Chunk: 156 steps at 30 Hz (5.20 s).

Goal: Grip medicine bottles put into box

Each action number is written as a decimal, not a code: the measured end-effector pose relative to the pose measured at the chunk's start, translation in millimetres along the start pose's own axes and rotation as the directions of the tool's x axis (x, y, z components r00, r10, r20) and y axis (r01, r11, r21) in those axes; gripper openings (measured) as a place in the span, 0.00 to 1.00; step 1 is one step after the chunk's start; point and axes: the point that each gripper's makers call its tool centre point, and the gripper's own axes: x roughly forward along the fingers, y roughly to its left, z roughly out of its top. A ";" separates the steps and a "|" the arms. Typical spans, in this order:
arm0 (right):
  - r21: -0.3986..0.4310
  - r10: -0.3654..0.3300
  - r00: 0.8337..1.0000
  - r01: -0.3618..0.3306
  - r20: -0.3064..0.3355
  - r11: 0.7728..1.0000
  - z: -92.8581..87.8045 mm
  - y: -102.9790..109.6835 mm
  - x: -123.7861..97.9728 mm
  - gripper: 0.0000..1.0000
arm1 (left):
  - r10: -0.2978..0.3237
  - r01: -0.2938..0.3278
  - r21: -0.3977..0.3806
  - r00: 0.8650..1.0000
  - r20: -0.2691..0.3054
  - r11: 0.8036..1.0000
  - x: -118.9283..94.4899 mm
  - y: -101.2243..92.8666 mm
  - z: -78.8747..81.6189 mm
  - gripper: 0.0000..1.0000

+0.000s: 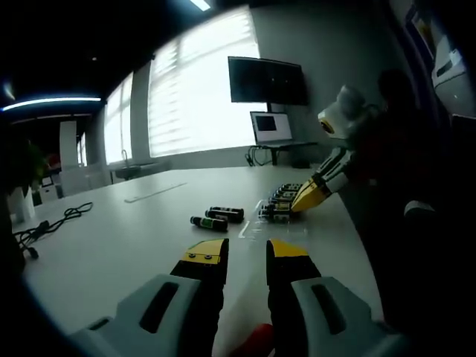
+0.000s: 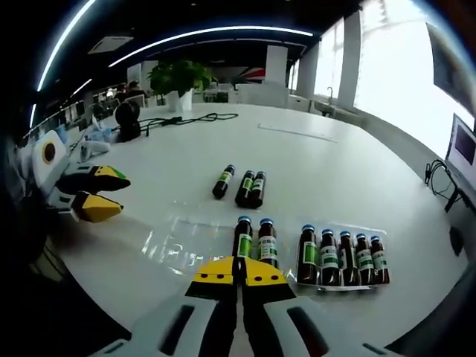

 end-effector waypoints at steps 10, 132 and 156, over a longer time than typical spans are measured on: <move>-0.003 -0.017 0.999 0.017 0.046 1.000 6.3 -3.7 1.1 0.00 | 0.001 -0.001 -0.001 1.000 -0.001 1.000 -0.1 0.2 -0.1 0.14; -0.057 0.006 0.998 -0.003 0.056 0.998 61.0 -27.6 100.2 0.07 | 0.012 -0.012 -0.019 1.000 -0.005 1.000 -2.3 4.3 -1.8 0.14; -0.092 0.005 0.972 0.017 0.236 0.996 78.7 -10.8 49.2 0.07 | 0.015 -0.015 -0.014 1.000 -0.002 1.000 -1.4 4.3 -0.6 0.14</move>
